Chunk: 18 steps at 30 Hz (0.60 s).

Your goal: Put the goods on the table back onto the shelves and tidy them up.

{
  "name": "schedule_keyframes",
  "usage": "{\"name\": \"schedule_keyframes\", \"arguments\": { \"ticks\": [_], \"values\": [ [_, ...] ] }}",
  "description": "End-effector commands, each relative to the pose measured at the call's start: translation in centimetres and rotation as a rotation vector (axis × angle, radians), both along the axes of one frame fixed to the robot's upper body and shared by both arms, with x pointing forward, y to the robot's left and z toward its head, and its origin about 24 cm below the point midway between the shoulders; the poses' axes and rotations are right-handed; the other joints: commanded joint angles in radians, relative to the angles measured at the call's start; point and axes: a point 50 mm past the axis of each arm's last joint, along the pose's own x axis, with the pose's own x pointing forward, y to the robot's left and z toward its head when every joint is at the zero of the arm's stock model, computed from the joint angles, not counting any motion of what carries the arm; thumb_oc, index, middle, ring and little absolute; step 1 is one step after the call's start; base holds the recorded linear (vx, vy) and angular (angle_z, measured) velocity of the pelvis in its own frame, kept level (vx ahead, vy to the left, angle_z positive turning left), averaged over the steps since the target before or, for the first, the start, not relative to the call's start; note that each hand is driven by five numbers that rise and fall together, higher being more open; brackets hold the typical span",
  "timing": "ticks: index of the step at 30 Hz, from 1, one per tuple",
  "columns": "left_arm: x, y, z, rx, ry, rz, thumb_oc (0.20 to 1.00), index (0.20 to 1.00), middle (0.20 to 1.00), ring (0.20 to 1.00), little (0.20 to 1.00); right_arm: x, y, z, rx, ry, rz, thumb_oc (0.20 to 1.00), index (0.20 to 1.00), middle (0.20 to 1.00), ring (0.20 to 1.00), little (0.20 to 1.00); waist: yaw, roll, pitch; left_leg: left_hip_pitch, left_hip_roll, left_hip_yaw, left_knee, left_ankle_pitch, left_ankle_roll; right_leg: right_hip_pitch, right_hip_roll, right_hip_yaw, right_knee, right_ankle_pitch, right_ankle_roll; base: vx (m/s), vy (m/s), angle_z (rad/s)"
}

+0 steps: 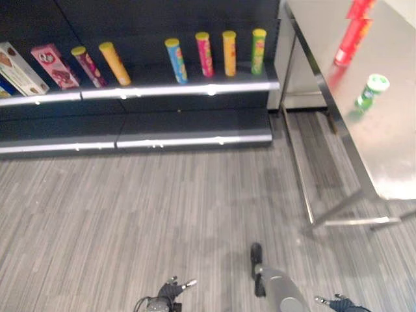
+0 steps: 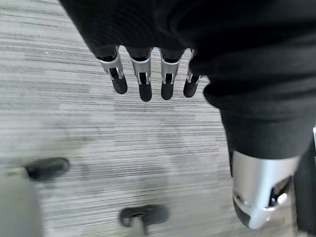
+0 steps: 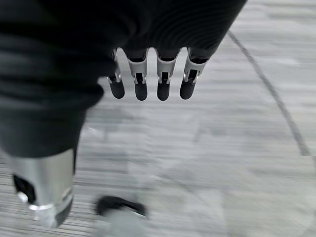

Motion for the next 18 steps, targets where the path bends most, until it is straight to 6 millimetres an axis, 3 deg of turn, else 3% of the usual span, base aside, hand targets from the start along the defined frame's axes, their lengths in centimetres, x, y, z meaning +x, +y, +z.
{"name": "schedule_keyframes", "arguments": {
  "ticks": [1, 3, 4, 6, 8, 11, 14, 15, 16, 18],
  "values": [
    [2.5, 1.5, 1.2, 0.054, -0.074, -0.058, 1.0, 1.0, 1.0, 1.0, 1.0, 1.7, -1.2, 1.2, -0.028, -0.099, -0.02, 1.0, 1.0, 1.0, 1.0, 1.0, -0.033, 0.002, 0.02, 0.037, 0.009, -0.032, 0.05, 0.209, -0.054, -0.015, -0.03, 0.017, -0.069, 0.01, 0.117, 0.24, -0.201, 0.01],
    [2.2, 1.9, 1.2, 0.058, -0.069, -0.036, 1.0, 1.0, 1.0, 1.0, 1.0, 1.6, -1.6, 1.3, -0.037, -0.102, -0.04, 1.0, 1.0, 1.0, 1.0, 1.0, -0.019, -0.018, 0.028, -0.054, 0.021, -0.002, 0.267, 0.307, -0.077, 0.052, -0.02, 0.021, -0.081, -0.037, 0.081, 0.44, -0.36, 0.11],
    [1.9, 2.0, 1.2, 0.054, -0.064, -0.007, 1.0, 1.0, 1.0, 1.0, 1.0, 1.8, -2.1, 1.5, -0.048, -0.109, -0.072, 1.0, 1.0, 1.0, 1.0, 1.0, 0.001, -0.046, 0.043, -0.112, 0.027, 0.046, 0.39, 0.314, -0.05, 0.119, -0.02, 0.038, -0.102, -0.066, 0.067, 0.47, -0.356, 0.17],
    [1.6, 2.0, 1.1, 0.045, -0.066, 0.035, 1.0, 1.0, 1.0, 1.0, 1.0, 2.4, -2.3, 1.7, -0.052, -0.127, -0.079, 1.0, 1.0, 1.0, 1.0, 1.0, 0.046, -0.08, 0.07, -0.24, 0.048, 0.122, 0.427, 0.206, 0.0, 0.187, -0.021, 0.071, -0.116, -0.092, 0.068, 0.48, -0.235, -0.21],
    [1.2, 2.2, 1.0, 0.048, -0.059, 0.059, 1.0, 1.0, 1.0, 1.0, 1.0, 2.2, -2.0, 1.5, -0.054, -0.111, -0.073, 1.0, 1.0, 1.0, 1.0, 1.0, 0.08, -0.103, 0.082, -0.322, 0.062, 0.153, 0.387, 0.176, 0.011, 0.216, -0.024, 0.103, -0.119, -0.109, 0.073, 0.34, -0.066, -0.84],
    [1.4, 2.3, 1.1, 0.048, -0.072, 0.069, 1.0, 1.0, 1.0, 1.0, 1.0, 1.6, -1.8, 1.1, -0.053, -0.083, -0.075, 1.0, 1.0, 1.0, 1.0, 1.0, 0.115, -0.11, 0.101, -0.394, 0.064, 0.14, 0.145, 0.155, 0.012, 0.281, -0.019, 0.145, -0.129, -0.141, 0.098, 0.28, 0.051, -0.97],
    [1.6, 2.3, 1.2, 0.052, -0.077, 0.062, 1.0, 1.0, 1.0, 1.0, 1.0, 0.6, -1.7, 0.7, -0.057, -0.045, -0.068, 1.0, 1.0, 1.0, 1.0, 1.0, 0.132, -0.083, 0.095, -0.393, 0.077, 0.083, -0.129, 0.259, -0.018, 0.326, 0.0, 0.168, -0.129, -0.176, 0.108, 0.27, 0.087, -0.75],
    [1.6, 2.3, 1.2, 0.052, -0.077, 0.062, 1.0, 1.0, 1.0, 1.0, 1.0, 0.6, -1.7, 0.7, -0.057, -0.045, -0.068, 1.0, 1.0, 1.0, 1.0, 1.0, 0.133, -0.084, 0.096, -0.391, 0.076, 0.084, -0.131, 0.26, -0.018, 0.327, 0.0, 0.168, -0.129, -0.176, 0.108, 0.33, 0.084, -0.72],
    [1.7, 2.3, 1.2, 0.057, -0.079, 0.057, 1.0, 1.0, 1.0, 1.0, 1.0, 0.0, -1.8, 0.5, -0.06, -0.025, -0.084, 1.0, 1.0, 1.0, 1.0, 1.0, 0.137, -0.07, 0.093, -0.443, 0.084, 0.079, -0.229, 0.306, -0.035, 0.361, 0.009, 0.186, -0.129, -0.212, 0.107, 0.35, 0.078, -0.52],
    [1.3, 2.3, 1.1, 0.06, -0.069, 0.065, 1.0, 1.0, 1.0, 1.0, 1.0, -0.7, -1.7, 0.3, -0.058, -0.003, -0.091, 1.0, 1.0, 1.0, 1.0, 1.0, 0.147, -0.066, 0.095, -0.46, 0.068, 0.07, -0.269, 0.335, -0.048, 0.405, 0.011, 0.221, -0.129, -0.234, 0.104, 0.41, 0.124, -0.31]
  ]
}}
